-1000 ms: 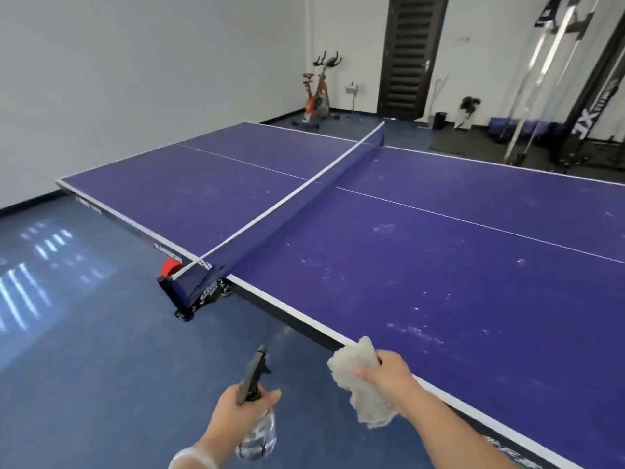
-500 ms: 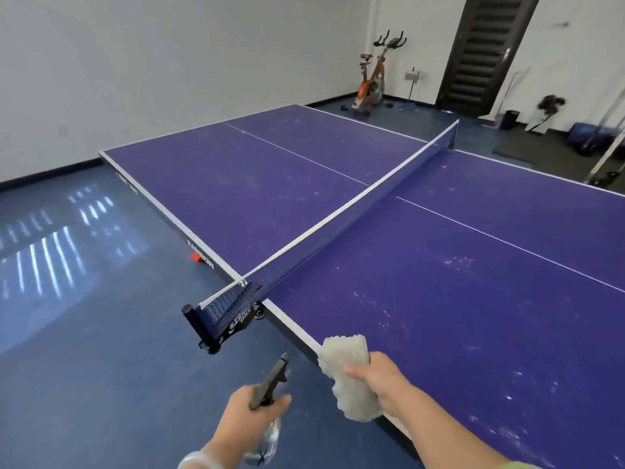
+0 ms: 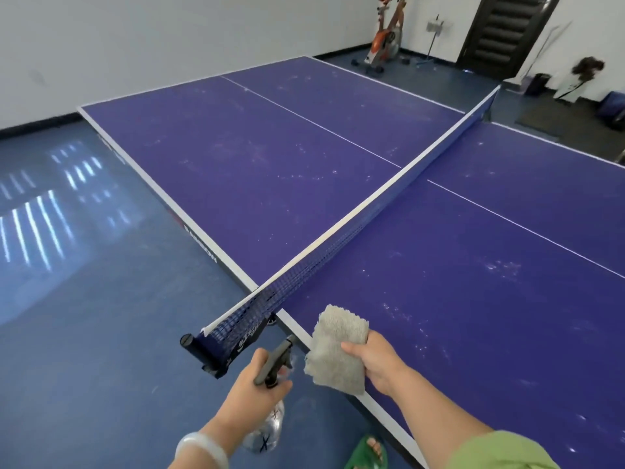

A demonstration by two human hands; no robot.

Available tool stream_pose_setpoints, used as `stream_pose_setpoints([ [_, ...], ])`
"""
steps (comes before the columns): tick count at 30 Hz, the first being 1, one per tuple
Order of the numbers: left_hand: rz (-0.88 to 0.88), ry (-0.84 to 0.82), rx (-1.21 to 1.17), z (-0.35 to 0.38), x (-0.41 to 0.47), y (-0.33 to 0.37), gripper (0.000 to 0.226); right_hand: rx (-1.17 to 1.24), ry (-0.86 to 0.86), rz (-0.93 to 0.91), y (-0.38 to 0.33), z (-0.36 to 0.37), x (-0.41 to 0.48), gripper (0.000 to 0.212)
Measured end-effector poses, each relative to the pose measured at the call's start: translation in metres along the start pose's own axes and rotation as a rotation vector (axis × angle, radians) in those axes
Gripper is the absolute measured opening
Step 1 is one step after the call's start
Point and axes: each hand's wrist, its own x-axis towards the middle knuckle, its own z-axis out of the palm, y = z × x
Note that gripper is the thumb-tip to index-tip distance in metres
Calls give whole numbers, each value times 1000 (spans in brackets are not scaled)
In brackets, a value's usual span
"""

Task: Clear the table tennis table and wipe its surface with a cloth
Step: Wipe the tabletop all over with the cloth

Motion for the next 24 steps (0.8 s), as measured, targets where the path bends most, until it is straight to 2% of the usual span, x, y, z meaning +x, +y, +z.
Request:
stream_pose_setpoints([
  [3, 7, -3, 23, -8, 3, -2, 29, -39, -34, 25, -1, 3, 19, 35],
  [13, -21, -116, 98, -16, 23, 3, 25, -196, -97, 63, -7, 1, 56, 54],
  [17, -30, -200, 105, -9, 35, 11, 29, -233, -116, 65, -4, -6, 59, 56],
  [24, -41, -304, 252, 4, 56, 16, 31, -288, -140, 97, 9, -18, 63, 55],
])
